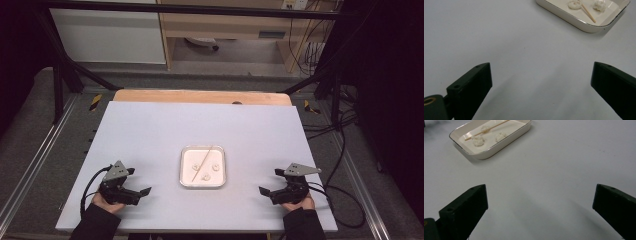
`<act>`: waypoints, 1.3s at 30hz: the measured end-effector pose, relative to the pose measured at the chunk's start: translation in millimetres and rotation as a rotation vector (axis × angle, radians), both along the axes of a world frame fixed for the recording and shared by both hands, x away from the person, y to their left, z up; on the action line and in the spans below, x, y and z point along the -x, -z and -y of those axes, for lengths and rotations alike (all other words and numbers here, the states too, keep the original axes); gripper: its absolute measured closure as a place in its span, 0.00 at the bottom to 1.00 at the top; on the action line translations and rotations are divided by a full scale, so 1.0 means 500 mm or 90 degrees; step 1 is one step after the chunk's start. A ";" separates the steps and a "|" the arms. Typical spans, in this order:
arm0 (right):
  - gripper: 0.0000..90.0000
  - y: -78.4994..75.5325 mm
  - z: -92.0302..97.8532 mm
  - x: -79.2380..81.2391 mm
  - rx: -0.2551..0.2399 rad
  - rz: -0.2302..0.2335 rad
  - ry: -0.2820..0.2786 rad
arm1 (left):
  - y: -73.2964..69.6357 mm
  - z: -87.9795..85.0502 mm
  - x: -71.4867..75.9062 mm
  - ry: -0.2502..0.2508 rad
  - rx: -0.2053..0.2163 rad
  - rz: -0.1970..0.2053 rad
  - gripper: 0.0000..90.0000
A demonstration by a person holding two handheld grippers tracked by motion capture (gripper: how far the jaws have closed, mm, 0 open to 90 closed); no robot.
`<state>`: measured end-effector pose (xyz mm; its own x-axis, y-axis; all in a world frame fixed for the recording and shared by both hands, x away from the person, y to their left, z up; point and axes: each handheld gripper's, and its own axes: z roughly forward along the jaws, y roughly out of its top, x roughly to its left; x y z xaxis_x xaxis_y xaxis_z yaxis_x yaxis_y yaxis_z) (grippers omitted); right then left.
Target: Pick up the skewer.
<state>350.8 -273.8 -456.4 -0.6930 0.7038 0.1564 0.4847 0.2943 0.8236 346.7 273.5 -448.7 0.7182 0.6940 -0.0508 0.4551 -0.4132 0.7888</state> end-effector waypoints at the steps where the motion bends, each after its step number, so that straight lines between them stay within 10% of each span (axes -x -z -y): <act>1: 0.01 0.000 0.000 0.000 0.000 0.000 0.000 | 0.000 0.001 0.000 0.000 -0.001 0.000 0.04; 39: 0.01 0.003 -0.003 -0.002 0.012 -0.003 0.004 | -0.013 0.058 -0.003 0.006 -0.020 -0.004 0.05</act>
<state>351.7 -272.5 -457.7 -0.6879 0.7110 0.1461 0.4904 0.3069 0.8156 348.0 244.4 -442.2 0.7247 0.6882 -0.0343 0.4561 -0.4418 0.7725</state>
